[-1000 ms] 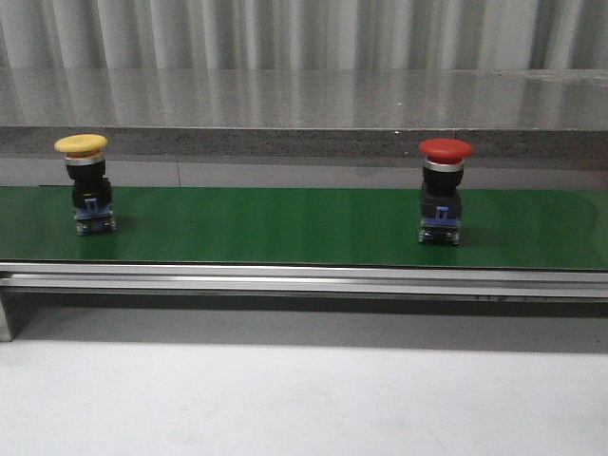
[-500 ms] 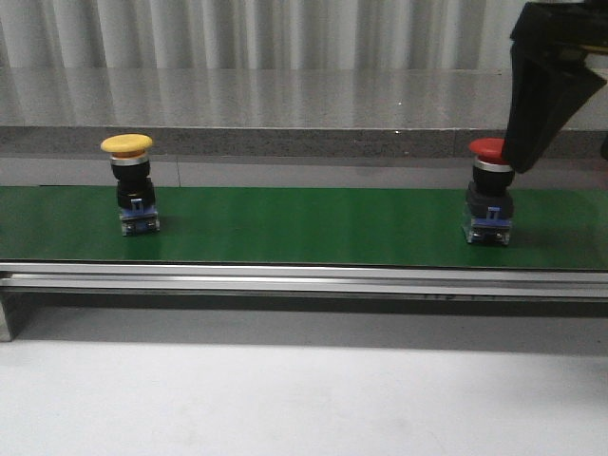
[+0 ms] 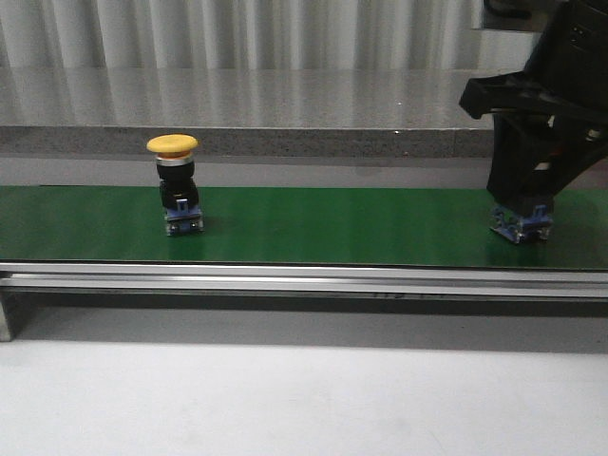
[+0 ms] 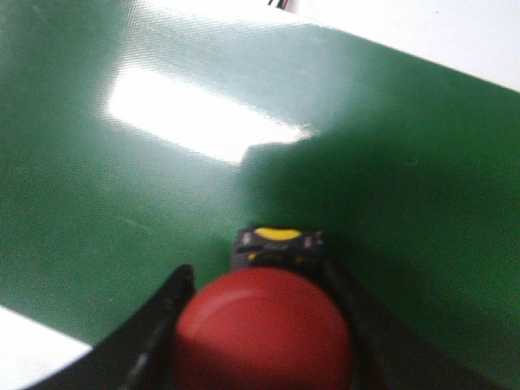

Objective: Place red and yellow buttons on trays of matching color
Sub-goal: 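Lower the right gripper onto the red button at the belt end and grasp, then carry the red button into the red tray and open the right gripper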

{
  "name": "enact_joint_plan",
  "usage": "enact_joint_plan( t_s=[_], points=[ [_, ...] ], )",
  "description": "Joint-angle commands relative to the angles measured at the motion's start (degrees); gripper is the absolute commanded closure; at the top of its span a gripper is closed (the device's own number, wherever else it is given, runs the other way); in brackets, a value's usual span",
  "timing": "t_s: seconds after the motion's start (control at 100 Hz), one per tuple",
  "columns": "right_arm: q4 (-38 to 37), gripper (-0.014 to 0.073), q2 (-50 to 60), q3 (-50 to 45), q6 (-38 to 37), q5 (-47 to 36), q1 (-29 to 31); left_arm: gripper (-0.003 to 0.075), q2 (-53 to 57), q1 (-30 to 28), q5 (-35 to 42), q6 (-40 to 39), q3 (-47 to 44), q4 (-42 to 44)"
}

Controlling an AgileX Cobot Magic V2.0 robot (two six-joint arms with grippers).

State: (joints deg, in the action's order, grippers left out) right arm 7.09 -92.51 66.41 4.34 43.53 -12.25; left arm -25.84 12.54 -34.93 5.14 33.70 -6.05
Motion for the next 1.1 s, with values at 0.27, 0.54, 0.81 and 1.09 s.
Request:
enact_joint_plan(
  t_s=[0.27,0.54,0.81,1.09],
  points=[
    [0.02,0.045,6.13,1.68,-2.97,-2.7,2.61,0.0741,-0.21,0.57,4.37,-0.09,1.5,-0.48],
    [-3.53,0.045,14.06,1.68,-7.91,-1.36,13.47,0.0741,-0.21,0.57,4.37,-0.09,1.5,-0.48],
    [-3.59,0.045,17.03,1.68,-9.51,-2.37,31.32,0.0741,-0.21,0.57,4.37,-0.09,1.5,-0.48],
    [-3.59,0.045,16.35,1.68,-10.3,-5.39,44.83,0.0741,-0.21,0.57,4.37,-0.09,1.5,-0.48]
  ],
)
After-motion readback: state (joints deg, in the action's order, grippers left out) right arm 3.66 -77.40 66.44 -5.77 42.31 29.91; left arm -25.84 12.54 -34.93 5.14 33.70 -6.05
